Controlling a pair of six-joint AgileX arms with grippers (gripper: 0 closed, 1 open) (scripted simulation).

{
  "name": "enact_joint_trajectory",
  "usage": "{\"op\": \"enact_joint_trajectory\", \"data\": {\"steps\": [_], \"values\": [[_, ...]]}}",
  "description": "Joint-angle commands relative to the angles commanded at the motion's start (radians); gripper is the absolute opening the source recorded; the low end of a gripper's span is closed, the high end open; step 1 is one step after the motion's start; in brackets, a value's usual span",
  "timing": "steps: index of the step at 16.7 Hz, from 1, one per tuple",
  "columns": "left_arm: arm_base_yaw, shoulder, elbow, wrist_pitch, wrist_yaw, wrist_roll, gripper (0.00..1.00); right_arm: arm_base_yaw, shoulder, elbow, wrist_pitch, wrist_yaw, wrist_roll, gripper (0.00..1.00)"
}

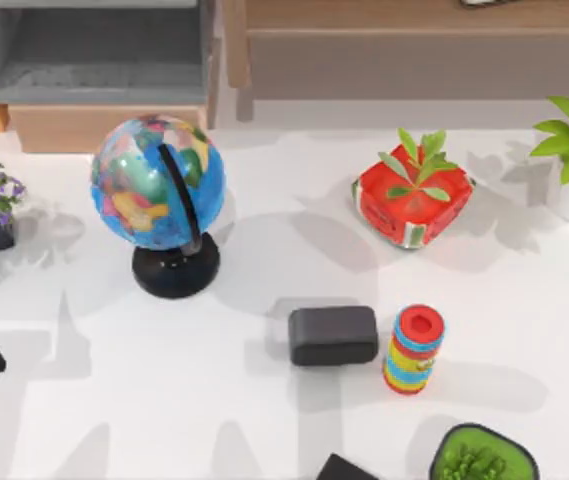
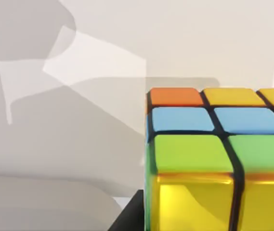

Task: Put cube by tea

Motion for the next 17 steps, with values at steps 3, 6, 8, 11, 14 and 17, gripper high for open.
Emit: {"op": "enact_joint_trajectory", "data": {"steps": [3, 6, 8, 11, 14, 17], "values": [[0.000, 0.000, 0.000, 0.000, 0.000, 0.000, 1.00, 0.008, 0.005, 0.003, 0.010, 0.010, -0.016, 0.00], [0.000, 0.000, 0.000, 0.000, 0.000, 0.000, 1.00, 0.008, 0.003, 0.009, 0.020, 0.012, -0.022, 0.00], [0.000, 0.000, 0.000, 0.000, 0.000, 0.000, 1.00, 0.004, -0.004, 0.014, 0.025, 0.008, -0.020, 0.00], [0.000, 0.000, 0.000, 0.000, 0.000, 0.000, 1.00, -0.006, -0.021, 0.019, 0.031, -0.004, -0.010, 0.00], [0.000, 0.000, 0.000, 0.000, 0.000, 0.000, 1.00, -0.016, -0.035, 0.017, 0.040, -0.020, 0.009, 0.00], [0.000, 0.000, 0.000, 0.000, 0.000, 0.000, 1.00, -0.025, -0.041, 0.003, 0.050, -0.033, 0.031, 0.00]]}}
